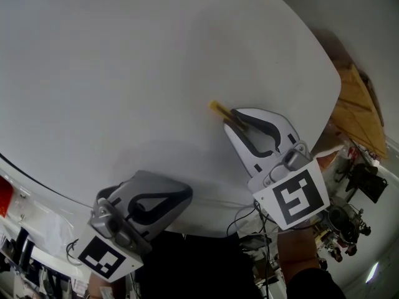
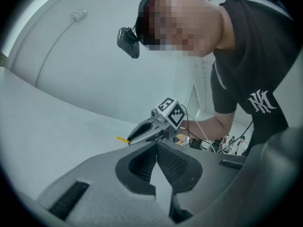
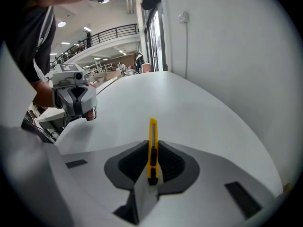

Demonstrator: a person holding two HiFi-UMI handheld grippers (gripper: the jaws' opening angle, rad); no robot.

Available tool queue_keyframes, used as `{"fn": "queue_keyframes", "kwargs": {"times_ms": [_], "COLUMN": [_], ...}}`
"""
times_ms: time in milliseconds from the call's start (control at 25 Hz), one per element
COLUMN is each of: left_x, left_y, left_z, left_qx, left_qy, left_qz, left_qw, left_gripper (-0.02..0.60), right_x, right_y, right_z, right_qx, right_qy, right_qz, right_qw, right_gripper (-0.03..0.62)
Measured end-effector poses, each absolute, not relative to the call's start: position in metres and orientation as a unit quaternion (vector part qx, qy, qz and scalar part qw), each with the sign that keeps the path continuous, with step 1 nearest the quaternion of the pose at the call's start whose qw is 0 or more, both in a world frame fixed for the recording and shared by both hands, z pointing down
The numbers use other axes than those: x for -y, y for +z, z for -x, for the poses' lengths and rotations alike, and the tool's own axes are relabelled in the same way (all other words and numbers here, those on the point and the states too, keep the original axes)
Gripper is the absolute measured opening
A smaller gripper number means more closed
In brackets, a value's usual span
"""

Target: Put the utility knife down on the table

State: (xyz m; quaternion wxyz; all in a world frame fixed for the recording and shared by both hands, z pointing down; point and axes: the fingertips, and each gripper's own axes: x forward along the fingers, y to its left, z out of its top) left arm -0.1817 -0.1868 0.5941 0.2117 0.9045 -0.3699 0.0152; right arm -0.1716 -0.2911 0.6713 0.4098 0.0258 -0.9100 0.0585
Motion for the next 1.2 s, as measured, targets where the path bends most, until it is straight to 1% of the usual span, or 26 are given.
{"fn": "queue_keyframes", "kwargs": {"times_ms": [680,920,1040,1200], "left_x": [0.187,0.182,0.179,0.176], "left_y": [0.584,0.601,0.602,0.569], "left_z": [0.192,0.19,0.192,0.195], "left_qx": [0.376,0.375,0.377,0.377], "left_qy": [0.014,0.012,0.013,0.016], "left_qz": [-0.905,-0.904,-0.903,-0.907], "left_qw": [0.199,0.205,0.205,0.184], "left_gripper": [0.005,0.005,0.005,0.005], "right_x": [0.287,0.287,0.285,0.277], "right_y": [0.671,0.665,0.648,0.594], "right_z": [0.175,0.172,0.174,0.175], "right_qx": [0.91,0.915,0.923,0.935], "right_qy": [0.06,0.062,0.06,0.057], "right_qz": [-0.022,-0.035,-0.04,-0.05], "right_qw": [0.409,0.396,0.378,0.346], "right_gripper": [0.058,0.057,0.043,0.023]}}
